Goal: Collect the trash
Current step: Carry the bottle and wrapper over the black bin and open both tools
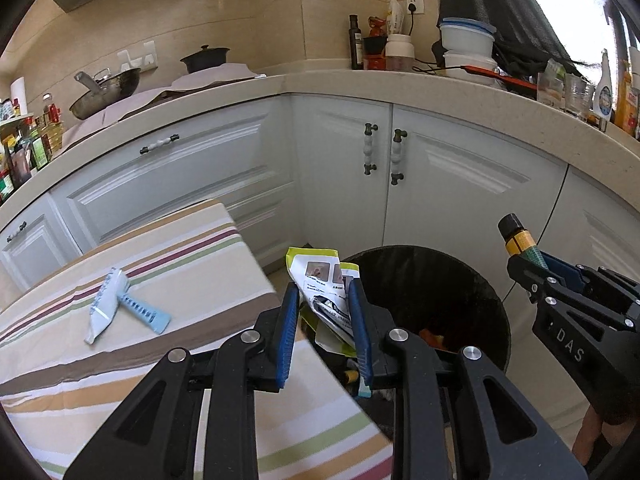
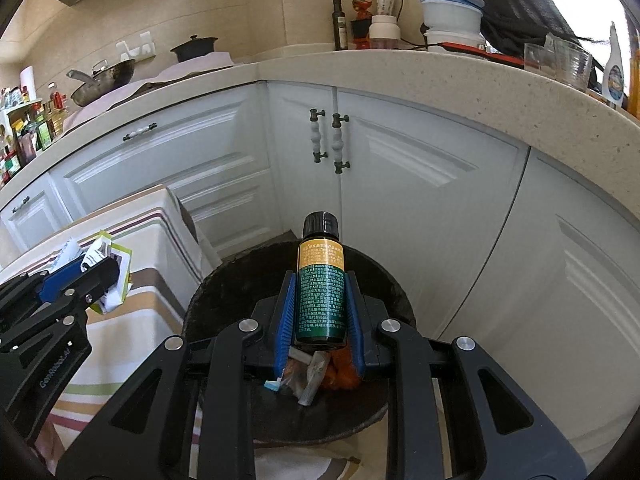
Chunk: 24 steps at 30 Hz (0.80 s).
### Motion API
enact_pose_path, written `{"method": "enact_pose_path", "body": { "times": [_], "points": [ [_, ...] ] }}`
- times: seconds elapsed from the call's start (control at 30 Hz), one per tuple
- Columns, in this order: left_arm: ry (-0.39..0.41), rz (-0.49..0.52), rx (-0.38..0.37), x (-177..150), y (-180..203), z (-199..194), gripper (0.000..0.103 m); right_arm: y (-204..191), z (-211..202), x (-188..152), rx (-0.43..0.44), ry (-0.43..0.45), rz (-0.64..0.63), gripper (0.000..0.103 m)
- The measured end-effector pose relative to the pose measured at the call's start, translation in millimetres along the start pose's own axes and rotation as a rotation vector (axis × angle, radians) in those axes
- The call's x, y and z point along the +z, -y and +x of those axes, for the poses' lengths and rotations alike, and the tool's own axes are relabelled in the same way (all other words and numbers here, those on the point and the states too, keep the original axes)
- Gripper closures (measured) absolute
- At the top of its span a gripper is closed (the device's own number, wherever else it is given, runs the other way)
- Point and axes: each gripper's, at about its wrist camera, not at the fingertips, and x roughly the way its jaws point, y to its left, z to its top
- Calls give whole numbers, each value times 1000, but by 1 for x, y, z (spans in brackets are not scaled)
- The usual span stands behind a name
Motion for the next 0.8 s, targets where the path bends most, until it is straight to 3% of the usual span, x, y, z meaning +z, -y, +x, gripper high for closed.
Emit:
{"method": "enact_pose_path", "body": {
  "times": [0.67, 0.8],
  "points": [
    [-29, 3, 2, 9, 12, 44, 75, 10, 41, 4, -6, -21, 26, 80],
    [-30, 6, 5, 10, 13, 49, 66, 13, 47, 3, -16, -18, 40, 75]
  ]
}}
